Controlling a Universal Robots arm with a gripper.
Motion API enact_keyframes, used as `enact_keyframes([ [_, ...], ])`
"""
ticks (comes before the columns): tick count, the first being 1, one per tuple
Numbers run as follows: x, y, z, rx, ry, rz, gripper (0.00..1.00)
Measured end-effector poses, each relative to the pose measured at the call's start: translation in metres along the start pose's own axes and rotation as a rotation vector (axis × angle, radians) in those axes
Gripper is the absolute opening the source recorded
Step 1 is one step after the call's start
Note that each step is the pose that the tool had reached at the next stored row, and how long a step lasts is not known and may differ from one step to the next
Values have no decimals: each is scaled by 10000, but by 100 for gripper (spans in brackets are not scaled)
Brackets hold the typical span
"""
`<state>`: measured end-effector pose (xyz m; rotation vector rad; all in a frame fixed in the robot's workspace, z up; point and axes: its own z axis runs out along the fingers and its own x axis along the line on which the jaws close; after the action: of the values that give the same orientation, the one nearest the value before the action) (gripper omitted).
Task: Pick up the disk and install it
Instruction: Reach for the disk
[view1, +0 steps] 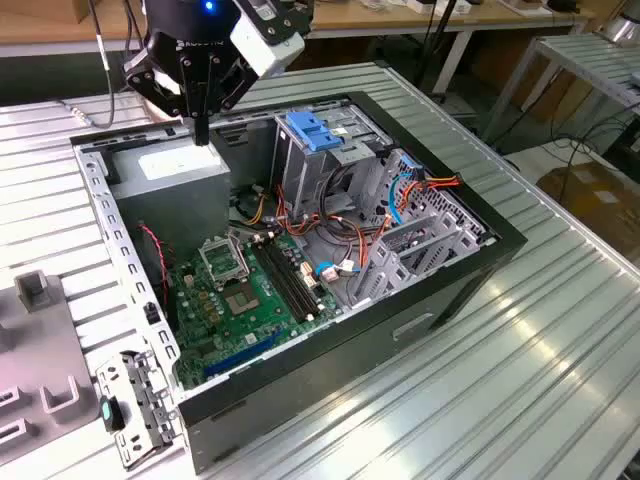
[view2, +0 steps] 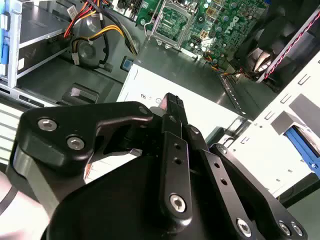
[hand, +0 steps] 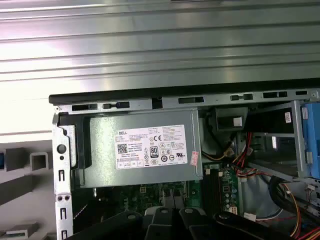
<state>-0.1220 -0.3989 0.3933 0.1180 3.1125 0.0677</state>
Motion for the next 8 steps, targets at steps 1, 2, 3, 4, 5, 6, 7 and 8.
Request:
enact_keyframes([
  [1, 0, 0, 0, 0, 0, 0, 11],
  [2, 0, 0, 0, 0, 0, 0, 11],
  [3, 0, 0, 0, 0, 0, 0, 11],
  [4, 0, 0, 0, 0, 0, 0, 11],
  [5, 0, 0, 0, 0, 0, 0, 11],
  [6, 0, 0, 0, 0, 0, 0, 11],
  [7, 2, 0, 0, 1, 0, 0, 11],
  [8, 18, -2, 0, -1, -1, 2, 11],
])
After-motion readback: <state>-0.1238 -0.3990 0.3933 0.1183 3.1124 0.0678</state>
